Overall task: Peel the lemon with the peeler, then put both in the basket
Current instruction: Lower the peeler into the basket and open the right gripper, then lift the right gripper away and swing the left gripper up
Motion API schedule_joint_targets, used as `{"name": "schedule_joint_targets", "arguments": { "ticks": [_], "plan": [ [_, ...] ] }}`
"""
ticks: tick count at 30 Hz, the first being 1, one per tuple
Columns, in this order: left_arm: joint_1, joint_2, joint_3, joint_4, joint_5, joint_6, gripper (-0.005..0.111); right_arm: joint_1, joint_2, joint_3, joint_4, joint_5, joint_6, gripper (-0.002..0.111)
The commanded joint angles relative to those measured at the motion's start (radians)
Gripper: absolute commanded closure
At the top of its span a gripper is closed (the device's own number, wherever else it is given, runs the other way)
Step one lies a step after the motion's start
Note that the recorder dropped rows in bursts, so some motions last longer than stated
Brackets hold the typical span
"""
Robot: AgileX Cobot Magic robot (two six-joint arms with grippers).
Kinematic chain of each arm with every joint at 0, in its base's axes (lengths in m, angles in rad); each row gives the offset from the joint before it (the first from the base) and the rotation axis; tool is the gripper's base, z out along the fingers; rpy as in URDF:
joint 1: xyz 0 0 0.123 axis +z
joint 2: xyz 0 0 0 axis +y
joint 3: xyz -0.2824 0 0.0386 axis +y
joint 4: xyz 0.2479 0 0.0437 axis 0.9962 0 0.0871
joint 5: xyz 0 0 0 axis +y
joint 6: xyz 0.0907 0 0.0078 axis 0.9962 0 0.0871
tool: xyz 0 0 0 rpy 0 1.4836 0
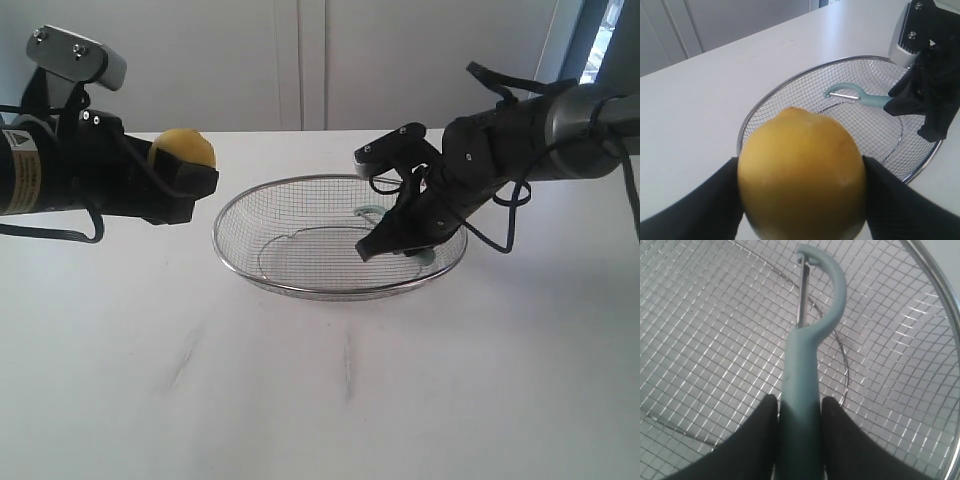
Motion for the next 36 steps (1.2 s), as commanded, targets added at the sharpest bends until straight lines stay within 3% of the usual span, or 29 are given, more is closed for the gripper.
{"name": "schedule_joint_targets", "arguments": {
  "ticks": [1, 5, 16, 19, 22, 28, 36],
  "plan": [
    [0.003, -0.005, -0.01, 0.009, 0.005, -0.009, 0.107, 0.002, 0.001, -0.003, 0.032, -0.015, 0.005, 0.088],
    [0.003, -0.005, -0.01, 0.009, -0.006, -0.009, 0.107, 0.002, 0.001, -0.003, 0.069, -0.013, 0.005, 0.069],
    [0.003, -0.005, -0.01, 0.009, 0.004, -0.005, 0.107, 0.002, -0.088, -0.003, 0.069, 0.076, 0.005, 0.067],
    [0.003, -0.005, -0.01, 0.009, 0.026, 0.003, 0.107, 0.002, -0.186, -0.003, 0.067, 0.165, 0.005, 0.079],
    [0.003, -0.005, -0.01, -0.033, 0.013, 0.073, 0.107, 0.002, -0.265, -0.003, 0.067, 0.199, 0.007, 0.108],
    [0.003, -0.005, -0.01, -0.035, -0.03, 0.086, 0.107, 0.002, -0.399, 0.004, 0.069, 0.276, 0.041, 0.108],
    [0.003, -0.005, -0.01, -0.035, -0.036, 0.084, 0.107, 0.002, -0.623, 0.154, 0.067, 0.299, 0.088, 0.108]
  ]
}}
